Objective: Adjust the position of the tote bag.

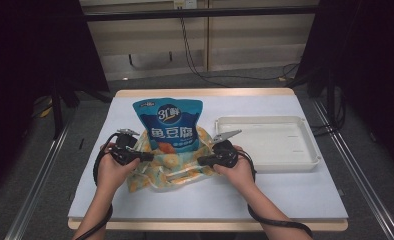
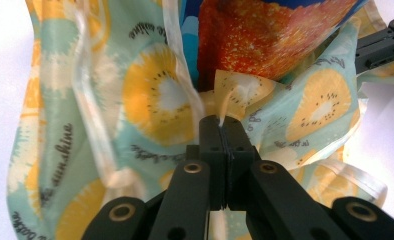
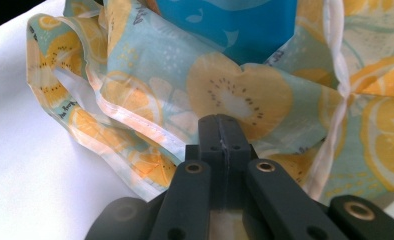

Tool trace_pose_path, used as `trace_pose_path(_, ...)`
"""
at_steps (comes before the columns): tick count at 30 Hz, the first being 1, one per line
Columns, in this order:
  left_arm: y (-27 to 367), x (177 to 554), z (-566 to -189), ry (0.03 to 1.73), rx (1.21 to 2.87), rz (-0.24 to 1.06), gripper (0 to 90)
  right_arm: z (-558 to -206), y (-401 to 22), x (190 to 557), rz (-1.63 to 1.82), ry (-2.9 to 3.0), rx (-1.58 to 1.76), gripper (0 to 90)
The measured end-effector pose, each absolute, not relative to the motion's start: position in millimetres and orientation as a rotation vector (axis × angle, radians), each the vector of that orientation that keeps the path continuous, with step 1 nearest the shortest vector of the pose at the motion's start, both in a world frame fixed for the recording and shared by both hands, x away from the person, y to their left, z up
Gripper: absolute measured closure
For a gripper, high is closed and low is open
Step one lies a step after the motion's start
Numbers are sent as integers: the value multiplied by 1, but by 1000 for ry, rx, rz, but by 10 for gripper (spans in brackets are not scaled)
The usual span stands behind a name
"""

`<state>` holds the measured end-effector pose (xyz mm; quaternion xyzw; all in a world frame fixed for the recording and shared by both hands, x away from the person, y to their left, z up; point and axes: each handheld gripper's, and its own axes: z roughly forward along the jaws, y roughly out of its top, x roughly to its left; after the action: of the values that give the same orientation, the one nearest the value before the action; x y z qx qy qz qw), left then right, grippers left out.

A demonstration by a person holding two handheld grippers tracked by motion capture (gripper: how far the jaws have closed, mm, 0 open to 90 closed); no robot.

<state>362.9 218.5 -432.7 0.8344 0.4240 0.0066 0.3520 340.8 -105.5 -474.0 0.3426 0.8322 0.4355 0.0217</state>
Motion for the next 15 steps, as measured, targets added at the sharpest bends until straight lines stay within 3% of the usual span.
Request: trace_pose_path(15,219,356,-442,1100,2222,57,900,-477,-107,339,1322,2597,1059,900)
